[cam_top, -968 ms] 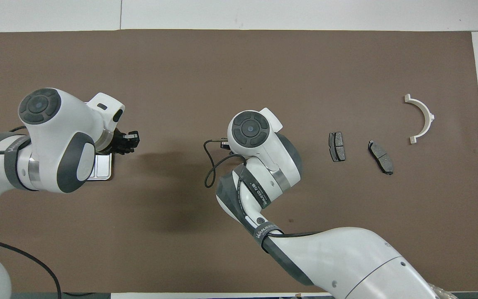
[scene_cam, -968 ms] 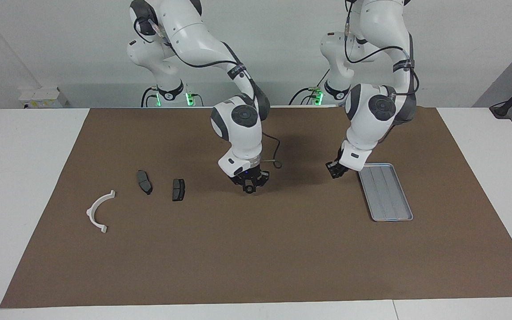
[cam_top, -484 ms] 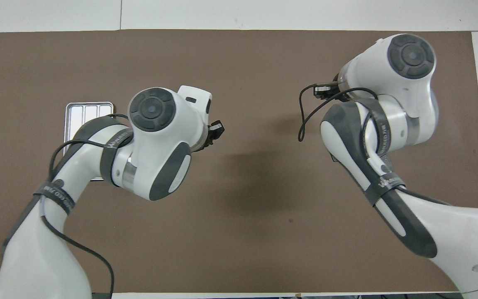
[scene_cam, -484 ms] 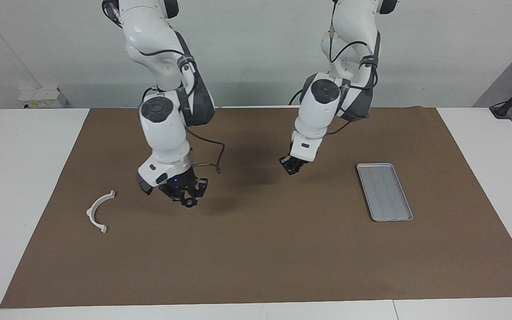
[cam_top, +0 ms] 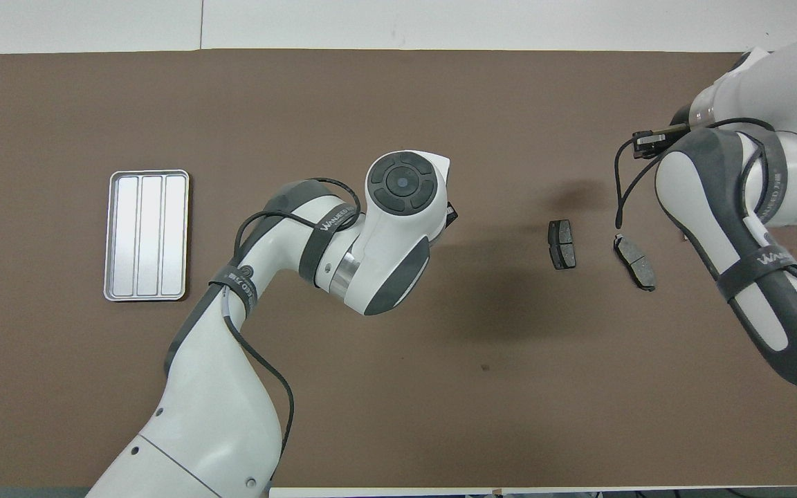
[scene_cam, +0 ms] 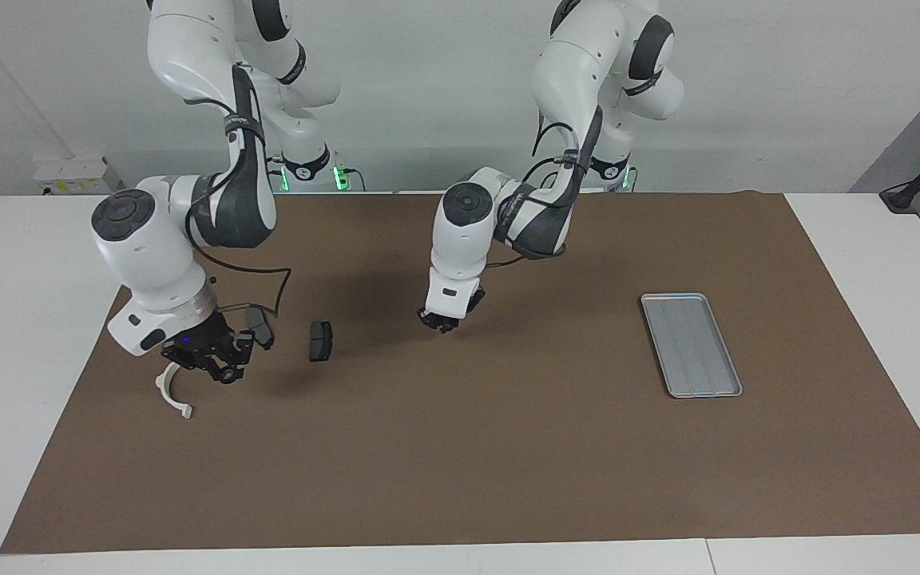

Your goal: Place bearing gear from tray to pile

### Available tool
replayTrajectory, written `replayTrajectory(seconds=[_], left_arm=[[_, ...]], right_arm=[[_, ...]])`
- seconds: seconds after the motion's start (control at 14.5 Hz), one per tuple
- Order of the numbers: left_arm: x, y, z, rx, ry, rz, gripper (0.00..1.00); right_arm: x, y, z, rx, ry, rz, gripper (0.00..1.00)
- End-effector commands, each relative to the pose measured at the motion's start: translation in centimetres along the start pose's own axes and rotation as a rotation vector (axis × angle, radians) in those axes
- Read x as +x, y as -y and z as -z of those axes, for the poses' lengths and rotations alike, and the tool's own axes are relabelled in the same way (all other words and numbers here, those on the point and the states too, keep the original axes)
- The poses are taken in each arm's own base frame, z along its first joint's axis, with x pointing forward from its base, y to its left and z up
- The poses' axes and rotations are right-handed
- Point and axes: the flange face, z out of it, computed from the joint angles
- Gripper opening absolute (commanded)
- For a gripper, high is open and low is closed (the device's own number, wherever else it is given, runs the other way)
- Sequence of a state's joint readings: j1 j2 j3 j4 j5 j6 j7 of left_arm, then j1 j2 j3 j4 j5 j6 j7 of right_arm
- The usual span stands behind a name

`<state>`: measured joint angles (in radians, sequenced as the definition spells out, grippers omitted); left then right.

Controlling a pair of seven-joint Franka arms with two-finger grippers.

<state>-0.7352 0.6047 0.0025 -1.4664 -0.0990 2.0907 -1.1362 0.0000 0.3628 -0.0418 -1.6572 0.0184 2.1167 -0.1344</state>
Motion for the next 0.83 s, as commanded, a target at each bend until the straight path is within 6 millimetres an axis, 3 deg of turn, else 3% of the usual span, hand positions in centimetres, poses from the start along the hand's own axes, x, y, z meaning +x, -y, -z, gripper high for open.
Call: replayTrajectory(seconds=[0.0,0.41,0.76], left_arm=[[0.3,-0.9,-0.3,-0.001,-0.025,0.018,0.00],[0.9,0.4,-2.5,0.022,-0.039,0.020,0.00],[1.0,0.8,-3.1,0.033,-0.048,0.014,0.00]], right_arm=[[-1.0,-0.5,-1.0,0.022,0.024,0.031,0.00],[-1.9,-1.5,-5.3,0.019,0.026,0.048,0.00],[-2.5,-2.9,-8.9,0.020,0.046,0.073,0.00]])
